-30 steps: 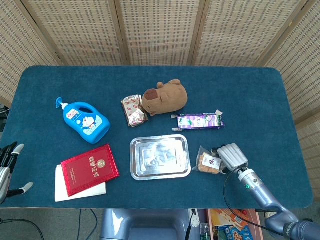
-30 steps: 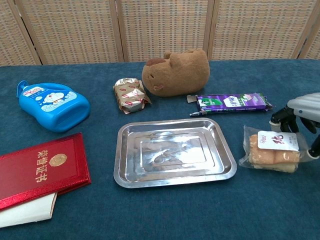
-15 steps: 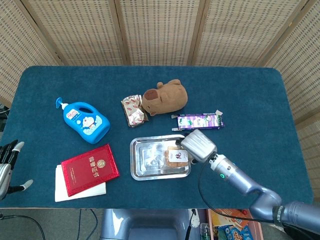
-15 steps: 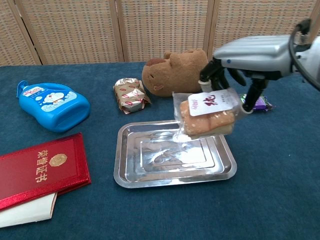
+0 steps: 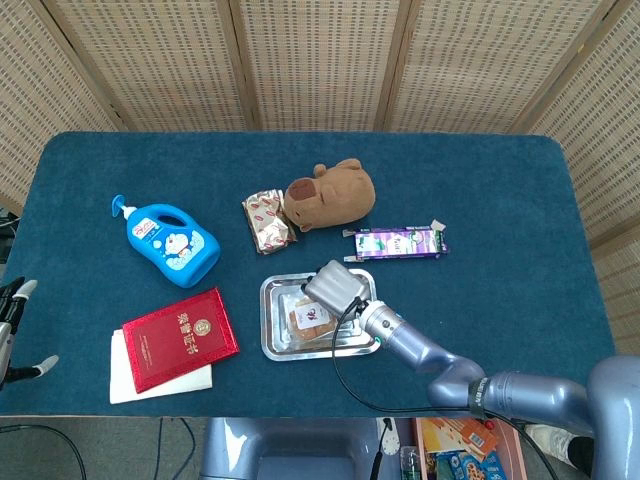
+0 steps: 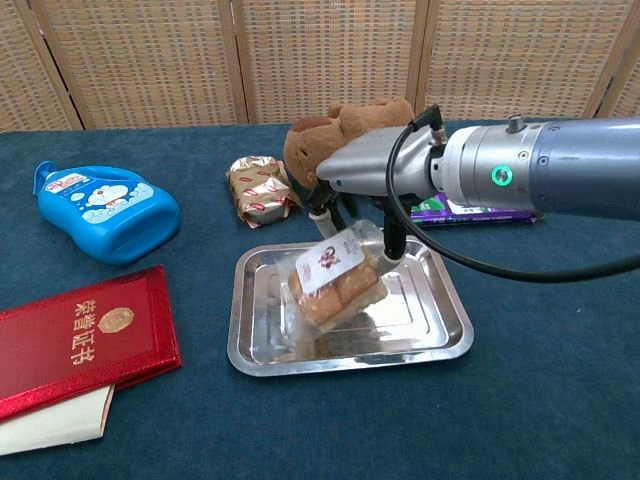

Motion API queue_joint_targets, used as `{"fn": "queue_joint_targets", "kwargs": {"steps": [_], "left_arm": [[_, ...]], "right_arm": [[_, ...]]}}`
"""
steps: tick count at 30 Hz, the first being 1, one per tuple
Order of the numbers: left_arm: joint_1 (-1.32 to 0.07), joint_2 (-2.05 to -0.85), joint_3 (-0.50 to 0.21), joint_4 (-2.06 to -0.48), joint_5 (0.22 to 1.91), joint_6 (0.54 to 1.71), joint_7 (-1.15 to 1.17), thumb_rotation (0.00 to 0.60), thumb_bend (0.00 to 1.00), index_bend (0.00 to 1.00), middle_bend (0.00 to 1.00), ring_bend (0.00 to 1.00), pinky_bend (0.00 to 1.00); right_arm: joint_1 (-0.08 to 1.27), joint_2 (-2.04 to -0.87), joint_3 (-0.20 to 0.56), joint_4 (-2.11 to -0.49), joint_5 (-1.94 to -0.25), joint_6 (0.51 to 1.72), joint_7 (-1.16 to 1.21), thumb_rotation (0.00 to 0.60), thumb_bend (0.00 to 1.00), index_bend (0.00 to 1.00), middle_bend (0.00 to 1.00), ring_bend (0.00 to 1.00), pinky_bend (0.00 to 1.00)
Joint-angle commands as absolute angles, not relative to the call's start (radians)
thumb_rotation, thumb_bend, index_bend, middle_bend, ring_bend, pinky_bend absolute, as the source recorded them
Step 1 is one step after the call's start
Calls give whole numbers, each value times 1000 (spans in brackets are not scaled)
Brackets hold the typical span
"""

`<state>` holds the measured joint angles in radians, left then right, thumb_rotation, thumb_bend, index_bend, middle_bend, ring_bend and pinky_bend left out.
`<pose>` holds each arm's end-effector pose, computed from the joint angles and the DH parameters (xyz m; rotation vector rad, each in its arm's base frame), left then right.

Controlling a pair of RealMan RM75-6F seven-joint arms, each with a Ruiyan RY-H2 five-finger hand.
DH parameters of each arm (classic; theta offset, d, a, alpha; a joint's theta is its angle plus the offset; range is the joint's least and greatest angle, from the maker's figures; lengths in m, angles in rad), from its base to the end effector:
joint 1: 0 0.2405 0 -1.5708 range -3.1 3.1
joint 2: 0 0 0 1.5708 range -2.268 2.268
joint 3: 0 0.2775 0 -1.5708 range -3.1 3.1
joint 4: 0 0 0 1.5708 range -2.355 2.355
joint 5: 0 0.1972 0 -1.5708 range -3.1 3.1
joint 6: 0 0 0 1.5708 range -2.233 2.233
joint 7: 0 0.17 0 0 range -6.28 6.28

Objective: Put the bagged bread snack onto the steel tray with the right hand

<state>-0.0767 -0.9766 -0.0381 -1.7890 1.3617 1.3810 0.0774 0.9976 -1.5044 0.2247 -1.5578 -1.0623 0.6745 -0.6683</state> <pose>-0.3286 0.1978 0.2006 -1.3498 -1.0224 -0.7340 -0.0537 -0.3851 -0.0370 2.3038 -0.4934 0.7784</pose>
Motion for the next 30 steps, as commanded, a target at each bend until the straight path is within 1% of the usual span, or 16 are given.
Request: {"fn": "queue_joint_targets", "kwargs": {"steps": [1, 3, 8, 10, 13, 17, 19, 21, 23, 24, 26, 29, 30], "left_arm": [[-77, -977, -36, -1789, 1363, 1381, 78, 600, 0, 0, 0, 0, 0], [-76, -977, -35, -1790, 1365, 1382, 79, 600, 0, 0, 0, 0, 0], [-76, -978, -34, -1792, 1366, 1385, 80, 600, 0, 0, 0, 0, 0], [-76, -978, -33, -1792, 1368, 1387, 82, 600, 0, 0, 0, 0, 0], [-76, -979, -29, -1793, 1379, 1390, 82, 600, 0, 0, 0, 0, 0], [-74, -978, -23, -1796, 1393, 1395, 82, 600, 0, 0, 0, 0, 0], [-71, -978, -19, -1799, 1406, 1402, 82, 600, 0, 0, 0, 0, 0], [-70, -979, -16, -1799, 1412, 1405, 84, 600, 0, 0, 0, 0, 0], [-68, -980, -12, -1800, 1422, 1410, 88, 600, 0, 0, 0, 0, 0], [-68, -981, -12, -1800, 1424, 1412, 89, 600, 0, 0, 0, 0, 0], [-64, -982, -8, -1803, 1437, 1422, 93, 600, 0, 0, 0, 0, 0], [-58, -983, -2, -1806, 1454, 1436, 94, 600, 0, 0, 0, 0, 0], [-57, -983, -1, -1807, 1456, 1438, 94, 600, 0, 0, 0, 0, 0]], "right_arm": [[1030, -1509, 195, -1583, -960, 708, -735, 600, 0, 58, 5, 4, 172], [1032, -1488, 192, -1617, -942, 746, -752, 600, 0, 21, 0, 0, 129], [1002, -1383, 184, -1737, -957, 835, -750, 600, 0, 19, 0, 0, 123], [977, -1338, 176, -1771, -991, 868, -726, 600, 0, 19, 0, 0, 123], [901, -1260, 150, -1787, -1106, 946, -639, 600, 0, 19, 0, 0, 112], [816, -1205, 105, -1747, -1230, 1029, -529, 600, 0, 19, 0, 0, 76], [723, -1162, 55, -1706, -1300, 1111, -414, 600, 0, 19, 0, 0, 69], [666, -1148, 20, -1661, -1370, 1170, -328, 600, 0, 19, 0, 0, 63], [583, -1146, -21, -1597, -1424, 1257, -229, 600, 0, 19, 0, 0, 54], [566, -1148, -29, -1583, -1438, 1278, -210, 600, 0, 19, 0, 0, 47], [485, -1163, -55, -1532, -1464, 1365, -139, 600, 0, 19, 0, 0, 34], [402, -1181, -78, -1498, -1487, 1450, -86, 600, 0, 19, 0, 0, 9], [390, -1183, -82, -1495, -1492, 1462, -81, 600, 0, 19, 0, 0, 2]]}}
